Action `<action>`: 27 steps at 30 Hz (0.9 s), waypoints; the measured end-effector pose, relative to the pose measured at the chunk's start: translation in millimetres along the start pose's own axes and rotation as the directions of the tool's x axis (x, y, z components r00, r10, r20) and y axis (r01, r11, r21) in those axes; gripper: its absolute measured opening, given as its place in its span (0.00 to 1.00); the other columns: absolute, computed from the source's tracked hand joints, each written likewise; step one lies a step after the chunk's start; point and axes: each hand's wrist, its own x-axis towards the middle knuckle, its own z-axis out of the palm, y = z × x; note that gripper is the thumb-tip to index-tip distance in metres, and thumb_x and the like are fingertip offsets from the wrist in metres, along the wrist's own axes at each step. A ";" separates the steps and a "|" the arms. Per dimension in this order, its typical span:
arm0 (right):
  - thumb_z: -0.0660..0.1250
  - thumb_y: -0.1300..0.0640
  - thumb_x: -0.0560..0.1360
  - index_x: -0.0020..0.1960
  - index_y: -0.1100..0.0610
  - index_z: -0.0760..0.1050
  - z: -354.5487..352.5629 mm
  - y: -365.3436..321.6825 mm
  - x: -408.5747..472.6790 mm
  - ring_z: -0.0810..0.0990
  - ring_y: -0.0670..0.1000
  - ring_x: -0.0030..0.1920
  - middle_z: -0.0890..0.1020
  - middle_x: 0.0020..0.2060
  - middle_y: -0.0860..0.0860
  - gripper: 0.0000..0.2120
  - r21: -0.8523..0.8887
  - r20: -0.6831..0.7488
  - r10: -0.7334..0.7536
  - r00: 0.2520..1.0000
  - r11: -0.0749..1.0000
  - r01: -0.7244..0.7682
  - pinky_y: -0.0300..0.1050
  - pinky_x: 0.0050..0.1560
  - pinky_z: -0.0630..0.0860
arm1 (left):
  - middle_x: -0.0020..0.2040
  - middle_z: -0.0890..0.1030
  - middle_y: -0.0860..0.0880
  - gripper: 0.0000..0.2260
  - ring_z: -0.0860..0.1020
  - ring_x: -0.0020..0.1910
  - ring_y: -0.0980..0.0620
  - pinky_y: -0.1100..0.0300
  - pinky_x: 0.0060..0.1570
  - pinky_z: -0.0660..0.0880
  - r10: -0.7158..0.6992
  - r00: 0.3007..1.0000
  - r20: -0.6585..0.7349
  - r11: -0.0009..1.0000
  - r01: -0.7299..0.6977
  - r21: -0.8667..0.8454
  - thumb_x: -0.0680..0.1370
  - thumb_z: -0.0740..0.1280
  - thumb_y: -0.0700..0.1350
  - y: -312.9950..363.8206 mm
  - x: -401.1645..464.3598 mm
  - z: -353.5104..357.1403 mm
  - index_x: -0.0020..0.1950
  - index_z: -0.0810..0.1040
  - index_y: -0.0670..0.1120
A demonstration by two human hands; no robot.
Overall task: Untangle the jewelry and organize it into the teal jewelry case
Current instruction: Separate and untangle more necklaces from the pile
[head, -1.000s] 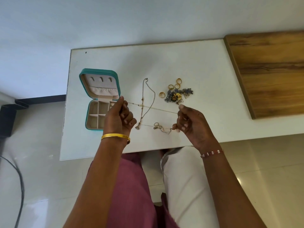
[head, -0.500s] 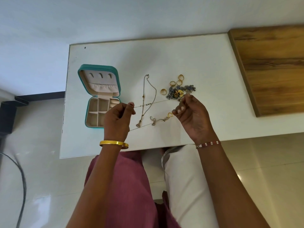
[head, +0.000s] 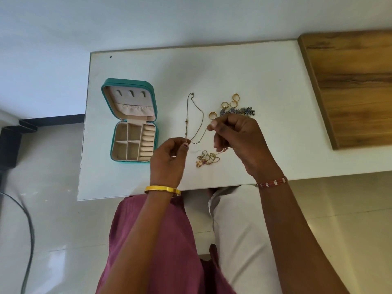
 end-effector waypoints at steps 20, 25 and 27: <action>0.65 0.62 0.75 0.43 0.59 0.76 7.9 -65.0 -23.6 0.82 0.51 0.32 0.82 0.34 0.54 0.03 -0.110 -0.010 -0.133 0.991 0.985 0.131 0.45 0.40 0.82 | 0.42 0.79 0.55 0.08 0.78 0.40 0.60 0.75 0.43 0.72 0.241 0.948 0.206 0.970 -0.245 -0.005 0.74 0.67 0.44 50.2 -30.8 11.5 0.52 0.77 0.47; 0.64 0.62 0.76 0.43 0.60 0.76 5.8 -70.4 -29.2 0.84 0.56 0.38 0.83 0.37 0.58 0.04 -0.008 -0.031 -0.112 0.993 0.994 0.112 0.52 0.45 0.82 | 0.36 0.73 0.59 0.11 0.74 0.35 0.62 0.76 0.35 0.70 0.190 0.969 0.156 0.971 -0.209 0.118 0.72 0.69 0.50 59.0 -25.1 13.3 0.50 0.70 0.52; 0.65 0.63 0.76 0.44 0.61 0.76 4.9 -72.2 -30.2 0.84 0.56 0.39 0.83 0.37 0.58 0.03 -0.002 -0.034 -0.114 0.993 0.994 0.114 0.51 0.46 0.82 | 0.36 0.75 0.56 0.09 0.73 0.34 0.60 0.73 0.36 0.70 0.210 0.970 0.125 0.963 -0.227 0.145 0.73 0.68 0.50 61.1 -21.7 13.1 0.49 0.73 0.50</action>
